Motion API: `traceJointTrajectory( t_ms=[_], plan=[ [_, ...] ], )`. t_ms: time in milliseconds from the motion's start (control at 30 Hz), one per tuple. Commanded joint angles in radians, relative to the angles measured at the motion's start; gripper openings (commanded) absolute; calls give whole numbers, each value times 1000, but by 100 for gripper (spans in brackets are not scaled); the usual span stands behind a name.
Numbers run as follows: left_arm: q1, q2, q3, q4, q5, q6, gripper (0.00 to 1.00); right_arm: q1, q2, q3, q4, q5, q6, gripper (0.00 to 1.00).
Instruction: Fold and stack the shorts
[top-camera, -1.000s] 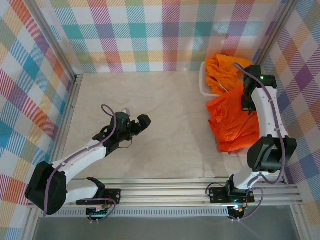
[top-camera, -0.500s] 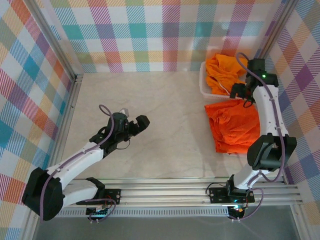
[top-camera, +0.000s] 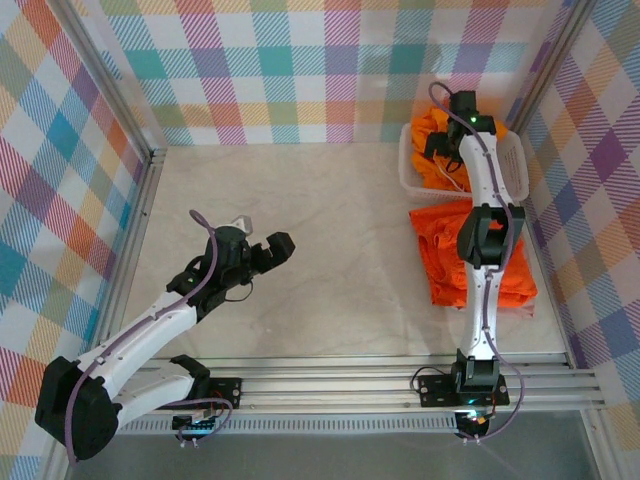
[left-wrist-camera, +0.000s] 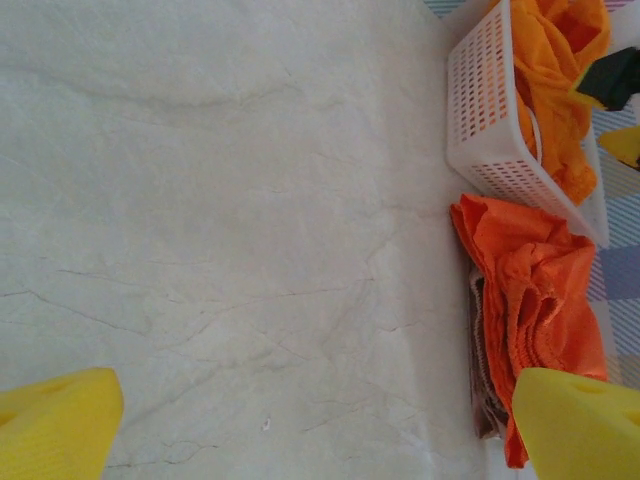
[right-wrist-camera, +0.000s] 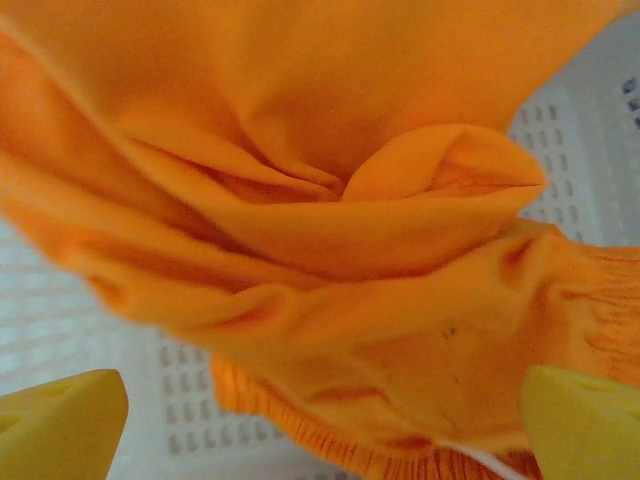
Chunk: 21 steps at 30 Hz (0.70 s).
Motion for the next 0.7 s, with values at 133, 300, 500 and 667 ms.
traceJointTrajectory(
  t_ms=[133,300,500,667],
  plan=[
    [9,17,36,-43,-11,37,100,-18,112,63,108,42,-115,99],
    [9,39,45,-47,-19,33,100,-30,160,94,110,24,-118,69],
    [8,40,44,-46,-25,14,100,-29,75,77,140,-73,-47,22],
    [8,18,40,-50,-33,5,100,-26,-121,-47,237,-169,26,5]
  ],
)
